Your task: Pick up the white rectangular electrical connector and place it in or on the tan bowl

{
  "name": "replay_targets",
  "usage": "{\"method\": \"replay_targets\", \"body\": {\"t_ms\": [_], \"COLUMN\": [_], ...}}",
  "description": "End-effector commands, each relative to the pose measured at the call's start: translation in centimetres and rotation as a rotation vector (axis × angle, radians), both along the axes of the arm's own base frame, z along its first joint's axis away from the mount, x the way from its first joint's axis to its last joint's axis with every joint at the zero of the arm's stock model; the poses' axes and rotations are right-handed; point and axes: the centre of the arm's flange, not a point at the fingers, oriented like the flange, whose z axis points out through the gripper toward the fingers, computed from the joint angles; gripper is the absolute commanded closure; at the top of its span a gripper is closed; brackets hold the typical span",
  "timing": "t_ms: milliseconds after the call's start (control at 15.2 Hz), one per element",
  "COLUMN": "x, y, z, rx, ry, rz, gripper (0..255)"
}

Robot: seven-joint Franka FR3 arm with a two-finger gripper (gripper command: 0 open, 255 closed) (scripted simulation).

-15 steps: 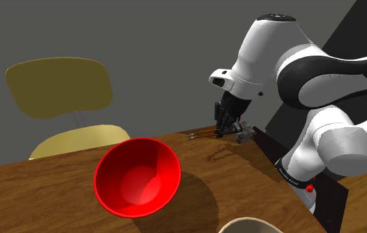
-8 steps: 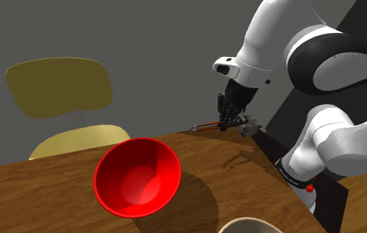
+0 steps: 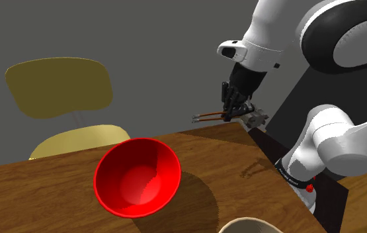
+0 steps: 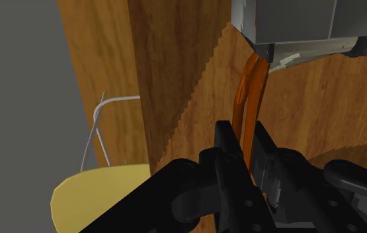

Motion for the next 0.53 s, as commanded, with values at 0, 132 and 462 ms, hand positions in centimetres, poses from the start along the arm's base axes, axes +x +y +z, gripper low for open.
{"method": "replay_targets", "body": {"t_ms": [0,132,462], "x": [0.0,0.0,0.0], "y": [0.0,0.0,0.0], "z": [1.1,2.2,4.8], "rx": [0.000,0.000,0.000], "ry": [0.000,0.000,0.000], "rz": [0.000,0.000,0.000], "gripper": [255,255,255]}}
